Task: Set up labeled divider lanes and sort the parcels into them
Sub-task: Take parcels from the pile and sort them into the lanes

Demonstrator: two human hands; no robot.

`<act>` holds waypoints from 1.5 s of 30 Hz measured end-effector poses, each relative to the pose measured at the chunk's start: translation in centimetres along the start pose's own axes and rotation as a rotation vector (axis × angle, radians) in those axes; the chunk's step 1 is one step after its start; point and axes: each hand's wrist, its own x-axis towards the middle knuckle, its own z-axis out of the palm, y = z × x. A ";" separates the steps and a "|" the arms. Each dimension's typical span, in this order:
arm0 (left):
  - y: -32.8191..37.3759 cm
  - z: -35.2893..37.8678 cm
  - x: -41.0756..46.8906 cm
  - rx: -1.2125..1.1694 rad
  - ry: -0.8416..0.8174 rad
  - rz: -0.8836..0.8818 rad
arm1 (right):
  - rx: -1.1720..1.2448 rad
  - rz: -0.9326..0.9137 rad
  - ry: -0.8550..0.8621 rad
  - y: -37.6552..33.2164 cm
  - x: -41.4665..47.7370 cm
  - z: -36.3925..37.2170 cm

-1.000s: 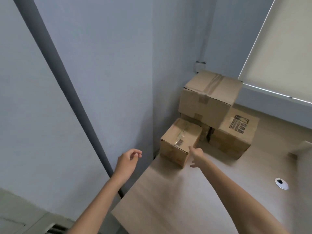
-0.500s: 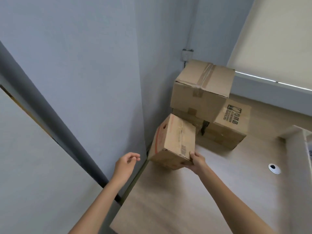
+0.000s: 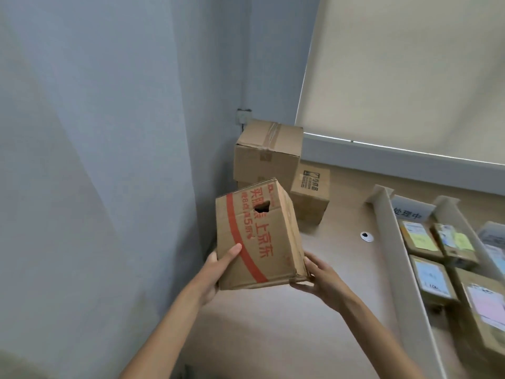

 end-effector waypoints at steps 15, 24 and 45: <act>-3.8 10.0 -8.5 0.248 -0.086 0.379 | 0.372 -0.089 0.168 3.8 -20.5 -6.1; -5.0 18.1 -12.6 0.208 -0.437 0.146 | 0.668 -0.164 0.035 7.5 -26.3 -11.9; -15.1 40.8 -18.3 0.352 -0.507 0.293 | -0.078 -0.481 0.692 5.0 -37.5 -31.4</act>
